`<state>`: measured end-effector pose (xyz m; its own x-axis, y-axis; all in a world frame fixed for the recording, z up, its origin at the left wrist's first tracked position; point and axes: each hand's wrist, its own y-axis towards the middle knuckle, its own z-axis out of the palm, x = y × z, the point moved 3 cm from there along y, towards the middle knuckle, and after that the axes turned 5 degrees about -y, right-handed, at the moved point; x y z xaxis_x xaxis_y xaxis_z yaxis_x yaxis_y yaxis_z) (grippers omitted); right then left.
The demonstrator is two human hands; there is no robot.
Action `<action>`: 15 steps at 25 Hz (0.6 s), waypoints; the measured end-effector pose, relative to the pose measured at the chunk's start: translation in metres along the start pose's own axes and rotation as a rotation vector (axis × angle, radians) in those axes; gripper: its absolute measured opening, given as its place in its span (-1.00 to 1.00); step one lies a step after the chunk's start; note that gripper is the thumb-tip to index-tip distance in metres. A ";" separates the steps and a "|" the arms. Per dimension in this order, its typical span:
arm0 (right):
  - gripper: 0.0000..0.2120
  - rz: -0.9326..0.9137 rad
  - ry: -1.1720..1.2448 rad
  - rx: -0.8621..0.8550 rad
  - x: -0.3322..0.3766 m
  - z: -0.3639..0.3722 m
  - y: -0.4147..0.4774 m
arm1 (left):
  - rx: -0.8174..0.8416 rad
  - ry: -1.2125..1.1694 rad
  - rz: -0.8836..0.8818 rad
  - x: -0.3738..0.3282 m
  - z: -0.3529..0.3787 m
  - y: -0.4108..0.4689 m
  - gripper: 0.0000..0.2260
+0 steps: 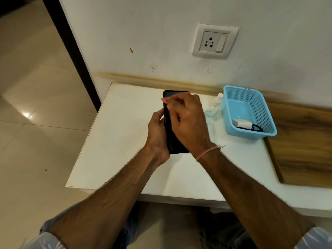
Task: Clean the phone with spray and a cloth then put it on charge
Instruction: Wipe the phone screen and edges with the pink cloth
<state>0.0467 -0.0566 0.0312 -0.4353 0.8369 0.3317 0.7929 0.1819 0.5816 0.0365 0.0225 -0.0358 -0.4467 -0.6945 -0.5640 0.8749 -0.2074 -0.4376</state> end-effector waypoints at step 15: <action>-0.72 -0.041 0.065 0.137 -0.019 -0.010 0.008 | 0.053 -0.033 -0.025 0.000 0.007 -0.003 -0.59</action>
<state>0.0568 -0.0760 0.0369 -0.4914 0.7933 0.3596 0.8228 0.2875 0.4902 0.0353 0.0180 -0.0299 -0.4629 -0.7110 -0.5293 0.8727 -0.2609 -0.4127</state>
